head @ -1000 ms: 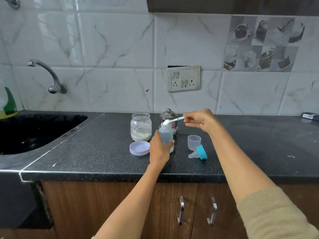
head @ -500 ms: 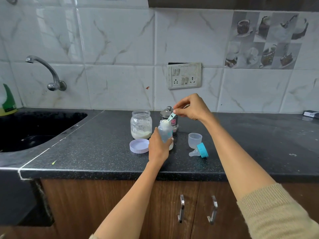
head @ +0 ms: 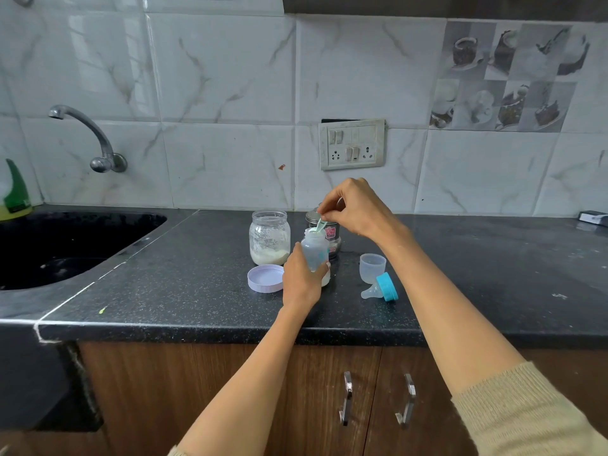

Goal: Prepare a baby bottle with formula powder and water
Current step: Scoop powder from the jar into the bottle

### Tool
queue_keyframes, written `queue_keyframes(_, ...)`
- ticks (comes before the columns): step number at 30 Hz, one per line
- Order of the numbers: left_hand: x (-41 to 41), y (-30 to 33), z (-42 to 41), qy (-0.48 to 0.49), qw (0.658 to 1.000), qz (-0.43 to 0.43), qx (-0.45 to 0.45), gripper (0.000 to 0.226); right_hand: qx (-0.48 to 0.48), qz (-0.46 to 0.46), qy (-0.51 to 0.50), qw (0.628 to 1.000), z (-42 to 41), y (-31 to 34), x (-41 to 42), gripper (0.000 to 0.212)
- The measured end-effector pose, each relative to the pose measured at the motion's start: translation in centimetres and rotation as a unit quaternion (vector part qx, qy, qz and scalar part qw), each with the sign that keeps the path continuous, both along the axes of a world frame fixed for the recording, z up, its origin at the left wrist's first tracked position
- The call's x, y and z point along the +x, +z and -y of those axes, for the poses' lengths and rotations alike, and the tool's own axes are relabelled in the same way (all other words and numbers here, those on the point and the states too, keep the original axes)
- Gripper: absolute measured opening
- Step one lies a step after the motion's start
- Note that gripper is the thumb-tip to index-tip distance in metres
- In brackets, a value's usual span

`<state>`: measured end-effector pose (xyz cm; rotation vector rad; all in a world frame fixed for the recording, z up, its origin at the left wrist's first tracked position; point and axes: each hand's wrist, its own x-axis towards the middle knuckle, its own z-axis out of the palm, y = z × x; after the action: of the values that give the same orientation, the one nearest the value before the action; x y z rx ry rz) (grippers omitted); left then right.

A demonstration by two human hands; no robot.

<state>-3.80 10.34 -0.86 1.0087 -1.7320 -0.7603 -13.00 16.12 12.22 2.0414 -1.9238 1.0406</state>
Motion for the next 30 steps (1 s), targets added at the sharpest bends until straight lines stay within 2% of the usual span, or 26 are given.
queue_keyframes(6,0.2,0.0,0.1,-0.004,1.000,0.003,0.001,0.046,-0.017,-0.011,0.002,1.000,-0.4,-0.6,-0.1,0.014)
queue_keyframes(23,0.4,0.3,-0.1,-0.015,1.000,0.011,0.005,0.047,-0.068,-0.140,-0.015,0.988,-0.4,-1.9,-0.2,0.027)
queue_keyframes(30,0.4,0.4,-0.2,-0.011,0.999,0.030,-0.003,0.043,-0.095,-0.126,-0.029,0.987,-0.8,-2.7,-0.2,0.027)
